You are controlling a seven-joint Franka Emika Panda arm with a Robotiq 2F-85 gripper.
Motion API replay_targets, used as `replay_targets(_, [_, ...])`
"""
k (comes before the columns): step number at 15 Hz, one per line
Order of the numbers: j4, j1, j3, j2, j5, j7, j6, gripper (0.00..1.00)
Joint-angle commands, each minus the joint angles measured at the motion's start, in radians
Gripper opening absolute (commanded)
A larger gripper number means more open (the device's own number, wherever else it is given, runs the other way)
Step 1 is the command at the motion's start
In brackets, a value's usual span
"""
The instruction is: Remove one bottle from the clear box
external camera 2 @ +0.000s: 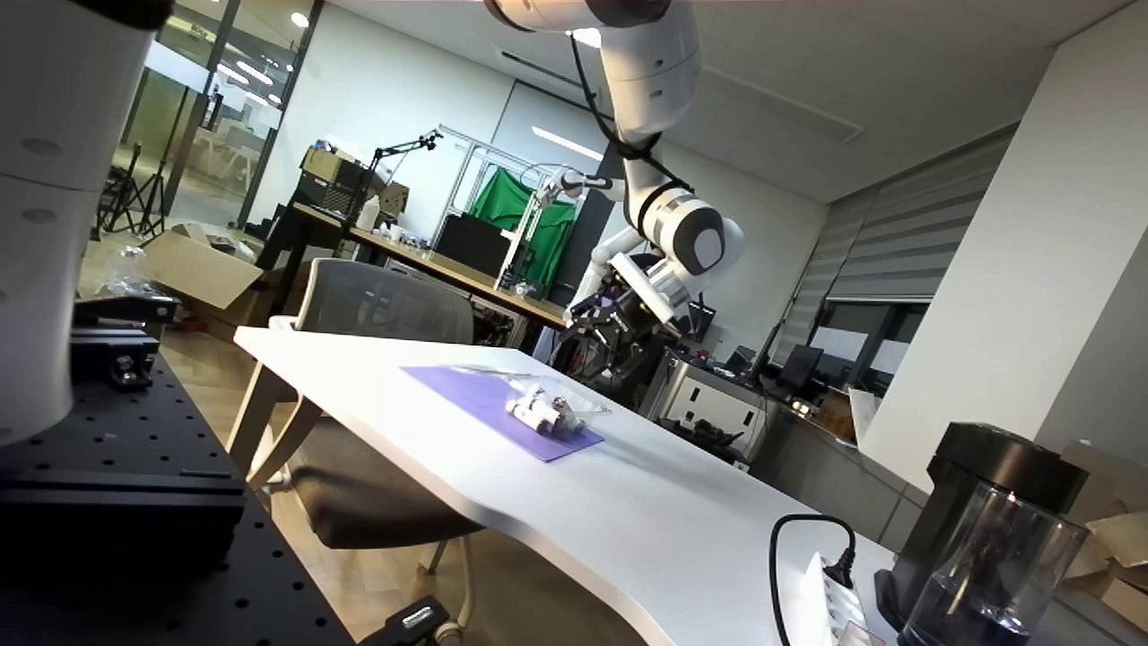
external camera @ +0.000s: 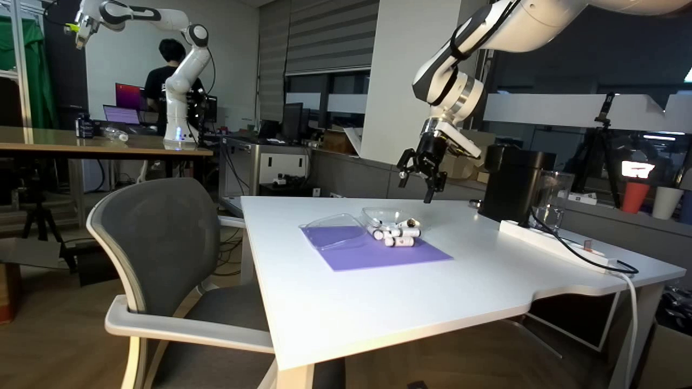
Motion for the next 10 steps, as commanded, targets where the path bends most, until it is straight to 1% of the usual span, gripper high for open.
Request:
replay_targets(1, [0.136,-0.038,0.032,0.053,-0.006,0.051,-0.119,1.00])
replay_targets(6, [0.307,-0.055,0.046,0.144,-0.007,0.054,-0.240,1.00])
replay_targets(10, [0.483,-0.060,0.063,0.260,-0.007,0.065,-0.370,1.00])
